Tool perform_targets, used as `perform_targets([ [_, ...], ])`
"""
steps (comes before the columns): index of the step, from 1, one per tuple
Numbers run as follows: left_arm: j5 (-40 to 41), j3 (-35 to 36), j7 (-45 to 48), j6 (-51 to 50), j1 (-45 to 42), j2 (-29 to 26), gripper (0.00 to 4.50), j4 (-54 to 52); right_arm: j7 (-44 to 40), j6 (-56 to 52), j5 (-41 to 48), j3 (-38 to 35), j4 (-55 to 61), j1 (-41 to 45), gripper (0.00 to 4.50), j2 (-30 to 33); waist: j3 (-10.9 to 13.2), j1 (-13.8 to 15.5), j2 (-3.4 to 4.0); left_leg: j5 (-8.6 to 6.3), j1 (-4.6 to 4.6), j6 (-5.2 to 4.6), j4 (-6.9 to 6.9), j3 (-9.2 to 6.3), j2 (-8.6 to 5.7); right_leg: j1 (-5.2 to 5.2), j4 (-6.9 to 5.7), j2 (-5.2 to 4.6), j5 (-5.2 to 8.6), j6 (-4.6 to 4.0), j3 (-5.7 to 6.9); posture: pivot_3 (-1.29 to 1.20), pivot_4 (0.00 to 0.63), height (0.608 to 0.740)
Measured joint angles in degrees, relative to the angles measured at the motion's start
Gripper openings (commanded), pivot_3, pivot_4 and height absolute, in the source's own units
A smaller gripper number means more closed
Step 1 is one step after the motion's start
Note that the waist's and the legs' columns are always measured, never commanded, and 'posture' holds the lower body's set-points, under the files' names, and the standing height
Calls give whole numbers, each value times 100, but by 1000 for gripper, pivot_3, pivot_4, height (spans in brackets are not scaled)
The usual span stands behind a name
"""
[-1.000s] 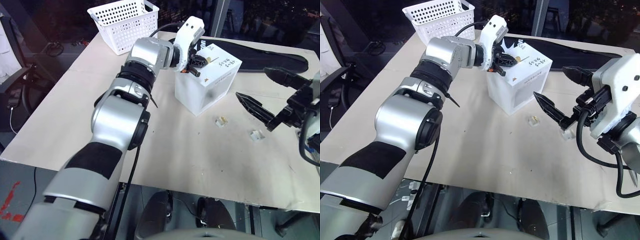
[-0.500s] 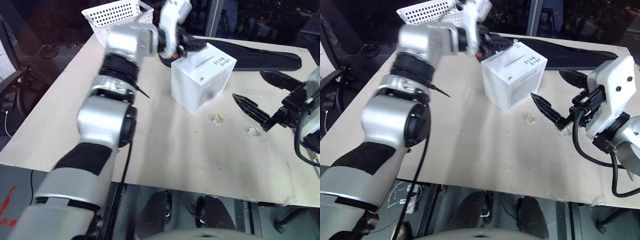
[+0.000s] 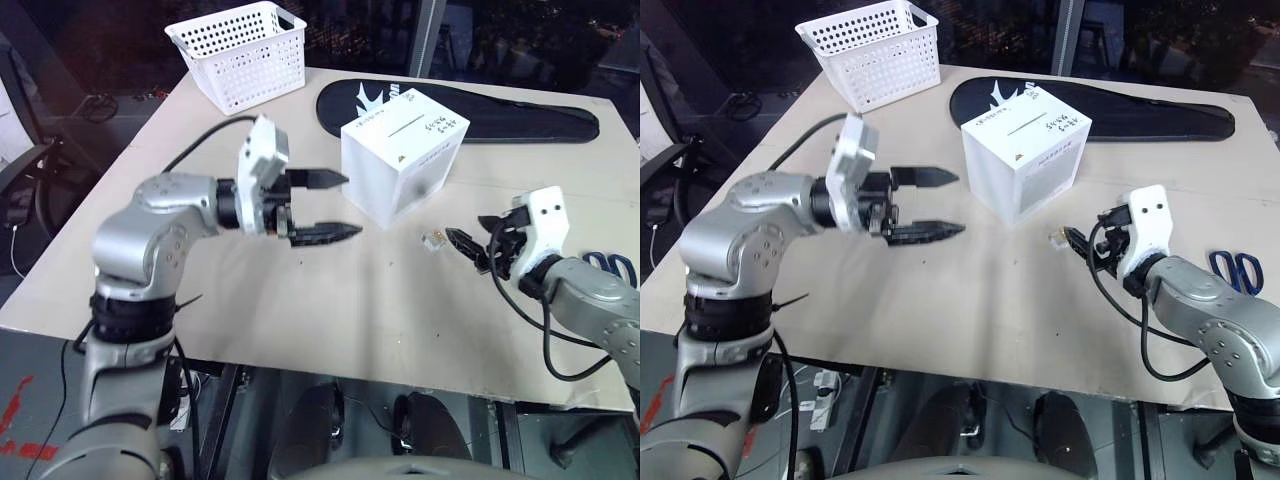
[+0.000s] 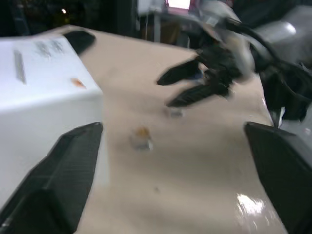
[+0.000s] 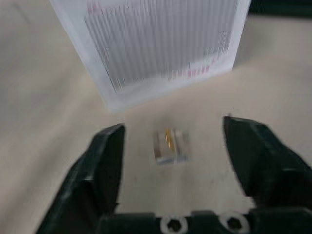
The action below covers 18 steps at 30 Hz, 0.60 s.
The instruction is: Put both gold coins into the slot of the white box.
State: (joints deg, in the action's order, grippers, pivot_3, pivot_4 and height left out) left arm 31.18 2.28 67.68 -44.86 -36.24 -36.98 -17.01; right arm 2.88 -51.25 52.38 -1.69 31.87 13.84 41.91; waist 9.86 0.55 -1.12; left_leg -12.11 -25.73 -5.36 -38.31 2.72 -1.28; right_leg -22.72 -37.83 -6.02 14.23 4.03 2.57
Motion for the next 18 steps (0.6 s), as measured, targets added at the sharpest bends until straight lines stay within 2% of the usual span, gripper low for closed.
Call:
perform_targets([
  [2, -46, -127, -51, 214, 201, -19, 4500, -186, -142, -4, -222, 145, -218, 156, 3573, -157, 0, 23, 0, 0, 0, 0, 0, -1, 0, -1, 0, 3, 0, 0, 0, 0, 150, 740],
  [3, -60, -144, -91, 310, 266, -35, 4500, -239, -247, -5, -337, 222, -335, 241, 3325, -210, 0, 27, 0, 0, 1, 0, 0, -1, 0, 0, -2, 6, 0, 1, -1, 0, 150, 740],
  [5, -61, -170, -180, 387, 277, -68, 4500, -274, -407, -19, -504, 310, -476, 349, 2676, -260, 0, 31, 0, 0, 1, 0, 0, -2, 0, 0, -2, 13, -3, 4, 0, 0, 150, 740],
  [7, -67, -190, -249, 463, 289, -103, 4500, -284, -558, -52, -644, 355, -606, 454, 1736, -316, 0, 22, 0, 0, 1, -1, 0, 1, -2, -1, -2, 27, -6, 11, -3, 0, 150, 740],
  [11, -70, -248, -336, 626, 396, -182, 4500, -371, -820, -113, -1024, 469, -843, 642, 1736, -427, 0, 19, 0, 0, 1, -1, 0, 1, -2, -1, -2, 31, -11, 20, -3, 0, 150, 740],
  [14, -67, -287, -394, 693, 445, -228, 4500, -445, -1032, -123, -1273, 617, -1035, 760, 919, -550, 0, 21, 1, 0, 1, -1, 1, 0, -2, -1, -3, 33, -11, 20, -4, 0, 150, 740],
  [18, -60, -293, -422, 726, 485, -312, 4500, -484, -1258, -149, -1528, 656, -1074, 793, 919, -650, 1, 23, 1, 0, 1, -1, 1, 0, -2, -1, -2, 34, -11, 21, -3, 0, 150, 740],
])
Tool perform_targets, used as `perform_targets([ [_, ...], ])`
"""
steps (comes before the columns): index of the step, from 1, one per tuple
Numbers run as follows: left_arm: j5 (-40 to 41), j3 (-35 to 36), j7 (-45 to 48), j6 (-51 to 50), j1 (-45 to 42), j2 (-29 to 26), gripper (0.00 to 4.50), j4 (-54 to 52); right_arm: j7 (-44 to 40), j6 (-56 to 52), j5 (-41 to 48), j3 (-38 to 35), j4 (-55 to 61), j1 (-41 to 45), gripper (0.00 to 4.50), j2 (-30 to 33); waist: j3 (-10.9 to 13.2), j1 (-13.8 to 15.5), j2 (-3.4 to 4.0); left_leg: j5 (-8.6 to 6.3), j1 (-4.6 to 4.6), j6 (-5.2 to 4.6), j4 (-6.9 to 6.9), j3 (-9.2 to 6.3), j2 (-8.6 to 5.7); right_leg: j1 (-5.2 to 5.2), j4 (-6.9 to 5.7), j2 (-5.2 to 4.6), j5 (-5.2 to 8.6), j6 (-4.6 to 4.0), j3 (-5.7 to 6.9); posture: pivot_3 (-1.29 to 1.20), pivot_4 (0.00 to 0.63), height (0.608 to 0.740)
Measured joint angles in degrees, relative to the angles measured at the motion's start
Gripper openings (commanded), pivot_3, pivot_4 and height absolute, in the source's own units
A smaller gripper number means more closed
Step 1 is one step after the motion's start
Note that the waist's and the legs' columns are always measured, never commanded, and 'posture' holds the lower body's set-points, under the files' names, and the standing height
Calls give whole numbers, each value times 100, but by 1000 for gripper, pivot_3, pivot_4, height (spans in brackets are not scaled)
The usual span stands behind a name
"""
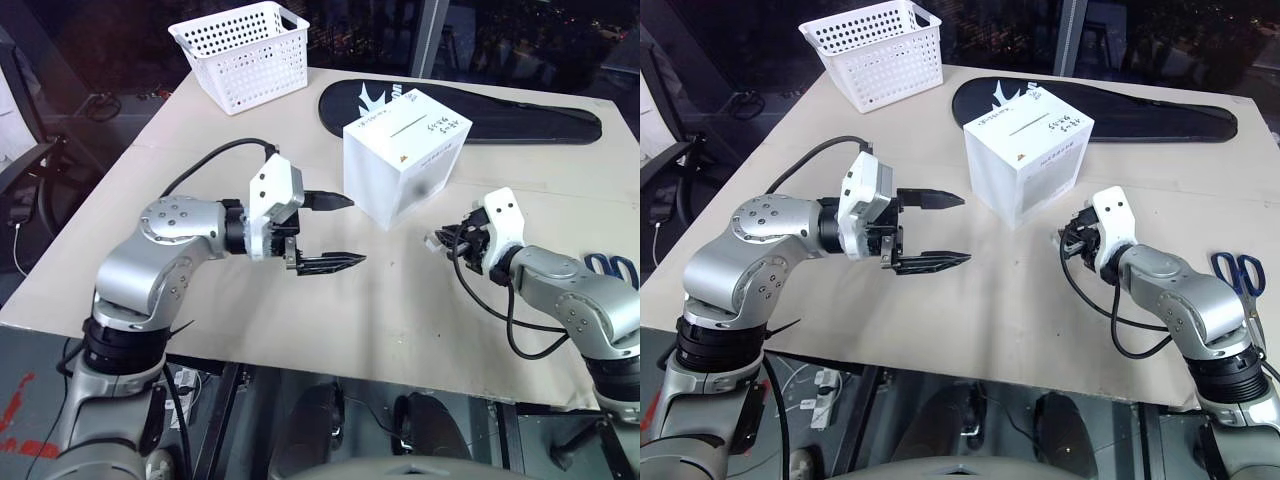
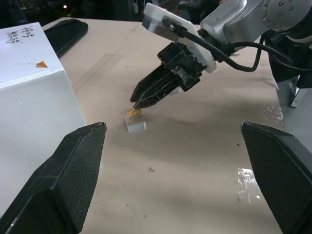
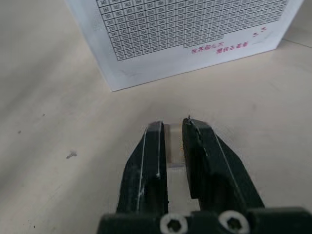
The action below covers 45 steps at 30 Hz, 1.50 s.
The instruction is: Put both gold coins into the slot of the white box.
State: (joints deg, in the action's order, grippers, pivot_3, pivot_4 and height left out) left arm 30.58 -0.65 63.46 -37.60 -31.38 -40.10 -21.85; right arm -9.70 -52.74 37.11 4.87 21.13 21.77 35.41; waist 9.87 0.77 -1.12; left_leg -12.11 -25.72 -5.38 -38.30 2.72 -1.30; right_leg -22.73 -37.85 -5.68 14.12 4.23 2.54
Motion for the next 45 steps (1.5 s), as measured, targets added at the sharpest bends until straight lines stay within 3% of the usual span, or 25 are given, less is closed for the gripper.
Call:
perform_targets([
  [18, 9, -170, -17, 97, 0, -17, 4500, 1, -351, -205, -867, 33, -208, 43, 919, -399, 1, -3, 1, 0, 0, 1, 1, 0, 1, -1, 0, 7, 0, 1, 6, 0, 150, 740],
  [21, 12, -170, -19, 98, 0, -17, 4500, 1, -369, -222, -953, 23, -227, 43, 110, -446, 1, -3, 1, 0, 0, 1, 1, 0, 0, -1, 0, 7, 0, 1, 8, 0, 150, 740],
  [22, 12, -170, -18, 99, 0, -17, 4500, 1, -373, -223, -977, 18, -246, 44, 46, -457, 1, -4, 1, 0, 0, 1, 1, 0, 0, -1, 0, 7, 0, 1, 8, 0, 150, 740],
  [34, 148, -146, -144, 38, -3, 45, 4500, 10, -537, -275, -1147, -197, -349, 55, 46, -534, 1, 2, 1, 0, 0, 1, 2, -1, 0, 0, 1, 6, 0, 1, 6, 0, 150, 740],
  [41, 1174, 236, -491, -986, -364, 343, 4500, 383, -1133, -638, 317, -1493, 659, -56, 46, -609, 3, -4, 3, 0, 1, 1, 3, -5, 2, 1, 0, 7, 0, 3, 6, 0, 150, 740],
  [42, 1348, 266, -526, -1124, -497, 424, 3983, 501, -1195, -797, 835, -1730, 891, -44, 0, -649, 4, -3, 3, 0, 1, 0, 2, -7, 3, 1, 0, 7, 0, 3, 5, 0, 150, 740],
  [45, 1676, 312, -628, -1378, -769, 579, 3850, 639, -1234, -1071, 1906, -1994, 1401, 140, 0, -638, 3, -7, 3, -1, 2, -1, 2, -7, 3, 3, 1, 4, 0, 2, -1, 0, 150, 740],
])
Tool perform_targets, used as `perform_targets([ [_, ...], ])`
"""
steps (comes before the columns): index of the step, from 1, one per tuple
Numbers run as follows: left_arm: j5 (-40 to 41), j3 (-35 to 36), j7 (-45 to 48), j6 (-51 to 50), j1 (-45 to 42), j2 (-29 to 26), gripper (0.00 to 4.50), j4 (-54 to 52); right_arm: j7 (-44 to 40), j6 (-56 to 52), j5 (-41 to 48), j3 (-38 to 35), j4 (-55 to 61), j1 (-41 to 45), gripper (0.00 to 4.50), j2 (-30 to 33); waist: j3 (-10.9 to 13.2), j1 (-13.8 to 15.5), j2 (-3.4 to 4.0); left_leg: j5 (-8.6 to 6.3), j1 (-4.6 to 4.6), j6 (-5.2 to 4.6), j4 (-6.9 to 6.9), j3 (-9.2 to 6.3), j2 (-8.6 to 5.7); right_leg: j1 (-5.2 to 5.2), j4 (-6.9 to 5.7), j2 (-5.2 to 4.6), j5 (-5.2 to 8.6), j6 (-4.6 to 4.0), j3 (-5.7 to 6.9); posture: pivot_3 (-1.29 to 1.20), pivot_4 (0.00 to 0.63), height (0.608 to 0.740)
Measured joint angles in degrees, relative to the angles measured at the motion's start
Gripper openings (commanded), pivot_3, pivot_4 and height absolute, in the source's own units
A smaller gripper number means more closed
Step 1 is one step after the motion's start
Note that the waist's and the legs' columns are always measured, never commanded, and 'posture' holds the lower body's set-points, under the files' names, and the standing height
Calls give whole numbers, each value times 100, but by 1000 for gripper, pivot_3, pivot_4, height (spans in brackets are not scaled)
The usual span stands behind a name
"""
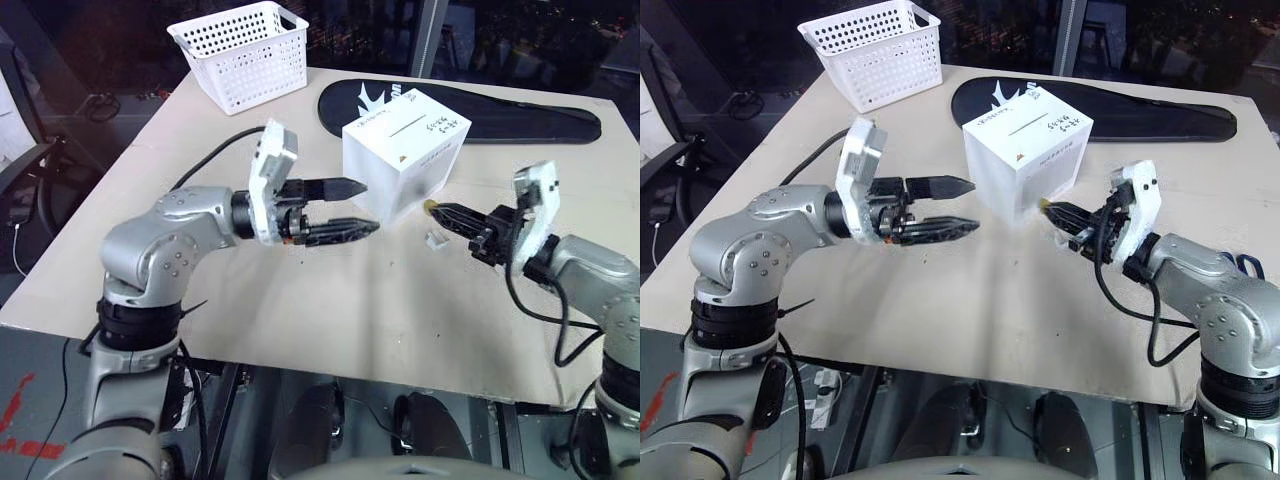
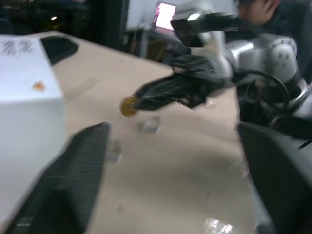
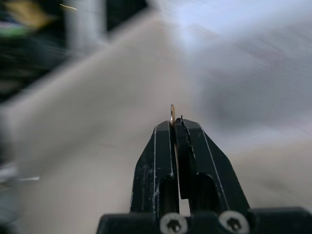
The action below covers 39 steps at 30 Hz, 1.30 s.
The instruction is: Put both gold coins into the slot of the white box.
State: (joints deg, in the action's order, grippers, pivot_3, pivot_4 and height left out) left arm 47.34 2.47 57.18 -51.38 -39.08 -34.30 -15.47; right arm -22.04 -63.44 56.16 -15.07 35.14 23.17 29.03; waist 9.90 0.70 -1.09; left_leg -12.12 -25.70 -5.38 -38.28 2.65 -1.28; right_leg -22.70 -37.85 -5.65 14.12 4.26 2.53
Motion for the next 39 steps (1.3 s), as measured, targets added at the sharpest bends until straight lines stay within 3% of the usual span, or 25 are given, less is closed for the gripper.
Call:
perform_targets([
  [2, 275, 54, -115, -223, -225, 182, 3307, 156, 173, -125, 741, -78, 148, 124, 0, 49, 0, 0, 0, 0, -1, 0, 0, 0, 0, -1, 0, -3, 0, 0, -1, 0, 150, 740],
  [3, 359, 63, -138, -280, -288, 214, 3281, 179, 249, -134, 949, -80, 209, 184, 0, 58, 0, 0, 0, 0, -1, -1, 0, 1, -1, -1, 0, -6, 0, -1, -1, 0, 150, 740],
  [4, 430, 66, -147, -330, -340, 230, 2609, 207, 351, -132, 1174, -80, 237, 244, 0, 76, 0, 0, 0, 0, -1, 0, 0, 1, -2, -1, 0, -7, 0, -1, -1, 0, 150, 740],
  [6, 469, 65, -171, -353, -391, 252, 1971, 253, 625, -93, 1694, -94, 242, 329, 0, 179, 0, 0, 0, 0, -1, 0, 1, 2, -2, -1, 0, -16, 0, -1, -1, 0, 150, 740],
  [9, 525, 64, -185, -420, -394, 264, 613, 304, 914, 65, 2279, -102, 264, 334, 0, 371, 0, 4, 0, 0, -2, 0, 1, 2, -2, -1, 0, -20, 0, -2, 0, 0, 150, 740],
  [11, 579, 63, -175, -441, -399, 268, 95, 332, 1030, 169, 2494, -101, 273, 328, 0, 497, 0, 4, 0, 0, -2, -1, 1, 3, -3, -1, 1, -22, 0, -2, -1, 0, 150, 740],
  [22, 813, 58, -194, -580, -554, 321, 95, 356, 1248, 724, 2984, 176, 330, 231, 0, 980, 1, 2, -1, -1, -3, -2, 2, 3, -1, -2, 2, -31, 2, -4, -1, 0, 150, 740],
  [25, 1045, 108, -171, -756, -569, 306, 883, 366, 1254, 831, 2984, 284, 329, 233, 0, 1048, 1, 2, -1, -1, -3, -2, 2, 3, -1, -2, 4, -32, 8, -15, -1, 0, 150, 740],
  [26, 1054, 127, -172, -763, -573, 299, 1333, 366, 1254, 853, 2985, 322, 330, 233, 0, 1068, 1, 2, -1, -1, -3, -2, 2, 3, -1, -2, 4, -32, 10, -18, 0, 0, 150, 740],
  [28, 1054, 136, -183, -763, -573, 245, 1247, 366, 1256, 919, 2987, 346, 328, 235, 0, 1155, 1, 7, -1, -1, -3, -3, 2, 3, -1, -1, 5, -34, 10, -18, 0, 0, 150, 740],
  [31, 1047, 135, -194, -754, -573, 246, 258, 366, 1256, 993, 3013, 353, 329, 235, 0, 1184, 1, 7, -1, -1, -4, -3, 2, 3, -1, -2, 7, -35, 10, -19, 0, 0, 150, 740],
  [39, 1003, 103, -166, -674, -573, 251, 258, 366, 1268, 1127, 3181, 406, 328, 248, 0, 1346, 1, 7, -1, -1, -4, -3, 5, 3, 0, -2, 11, -37, 12, -22, 1, 0, 150, 740],
])
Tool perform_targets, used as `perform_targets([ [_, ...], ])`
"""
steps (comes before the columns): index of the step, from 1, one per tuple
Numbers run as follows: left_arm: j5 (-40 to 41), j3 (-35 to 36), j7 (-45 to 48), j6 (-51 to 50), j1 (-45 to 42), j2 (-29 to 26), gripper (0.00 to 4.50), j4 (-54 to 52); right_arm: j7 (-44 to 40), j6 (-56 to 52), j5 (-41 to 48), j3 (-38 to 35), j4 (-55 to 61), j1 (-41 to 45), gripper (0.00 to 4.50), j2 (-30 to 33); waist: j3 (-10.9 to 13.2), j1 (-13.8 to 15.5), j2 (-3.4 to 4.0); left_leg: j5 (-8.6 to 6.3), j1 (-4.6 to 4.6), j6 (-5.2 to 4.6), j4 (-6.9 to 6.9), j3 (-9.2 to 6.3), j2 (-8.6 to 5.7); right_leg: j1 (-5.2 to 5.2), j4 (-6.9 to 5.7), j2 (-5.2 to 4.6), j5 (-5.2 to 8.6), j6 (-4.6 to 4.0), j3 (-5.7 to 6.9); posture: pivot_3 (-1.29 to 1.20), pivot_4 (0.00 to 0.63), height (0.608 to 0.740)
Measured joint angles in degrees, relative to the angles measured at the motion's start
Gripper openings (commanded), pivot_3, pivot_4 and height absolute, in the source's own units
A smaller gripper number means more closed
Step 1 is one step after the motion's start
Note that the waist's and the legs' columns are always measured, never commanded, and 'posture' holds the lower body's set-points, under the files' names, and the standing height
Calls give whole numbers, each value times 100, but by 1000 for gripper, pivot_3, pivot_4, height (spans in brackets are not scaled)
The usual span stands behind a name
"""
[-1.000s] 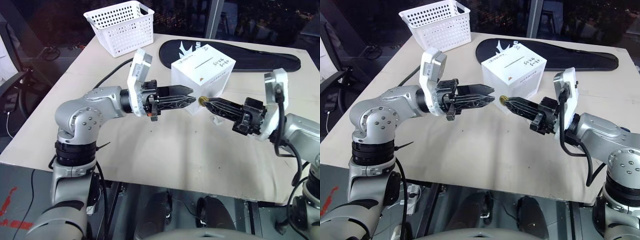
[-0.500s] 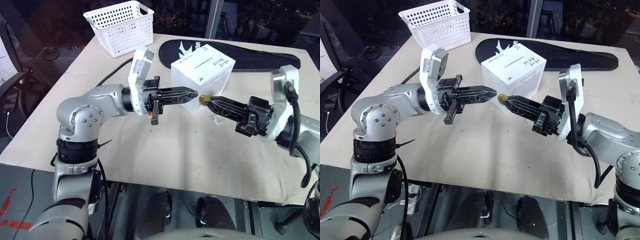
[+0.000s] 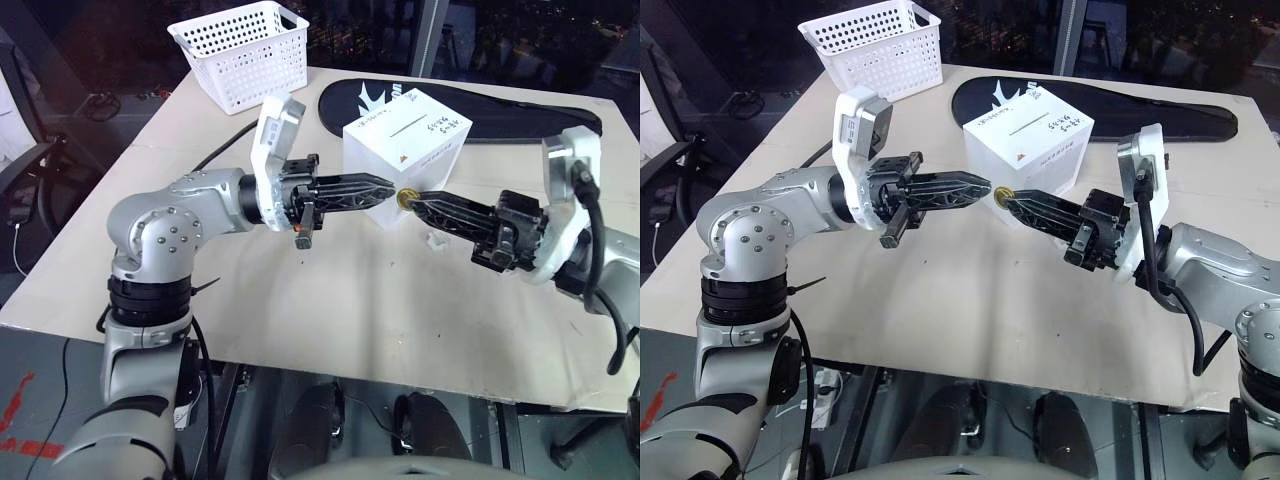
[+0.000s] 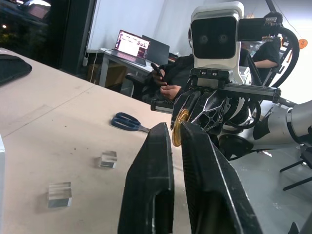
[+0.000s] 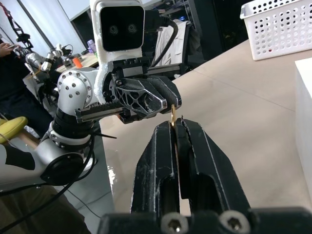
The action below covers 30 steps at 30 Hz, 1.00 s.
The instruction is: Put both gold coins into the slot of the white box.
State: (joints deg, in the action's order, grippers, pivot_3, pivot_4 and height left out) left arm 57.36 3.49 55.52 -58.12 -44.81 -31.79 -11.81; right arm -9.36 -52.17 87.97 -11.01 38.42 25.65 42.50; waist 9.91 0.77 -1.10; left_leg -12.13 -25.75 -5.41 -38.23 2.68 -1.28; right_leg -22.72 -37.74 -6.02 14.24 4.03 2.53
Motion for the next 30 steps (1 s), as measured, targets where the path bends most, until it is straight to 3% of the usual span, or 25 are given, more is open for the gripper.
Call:
perform_targets([
  [30, 130, -48, 272, -26, -1, -15, 122, 13, 116, 231, 263, 255, -1, 110, 0, 69, 0, 0, 0, -1, -3, -1, 7, 0, 1, -1, 12, -7, 2, -4, 3, 0, 150, 740],
])
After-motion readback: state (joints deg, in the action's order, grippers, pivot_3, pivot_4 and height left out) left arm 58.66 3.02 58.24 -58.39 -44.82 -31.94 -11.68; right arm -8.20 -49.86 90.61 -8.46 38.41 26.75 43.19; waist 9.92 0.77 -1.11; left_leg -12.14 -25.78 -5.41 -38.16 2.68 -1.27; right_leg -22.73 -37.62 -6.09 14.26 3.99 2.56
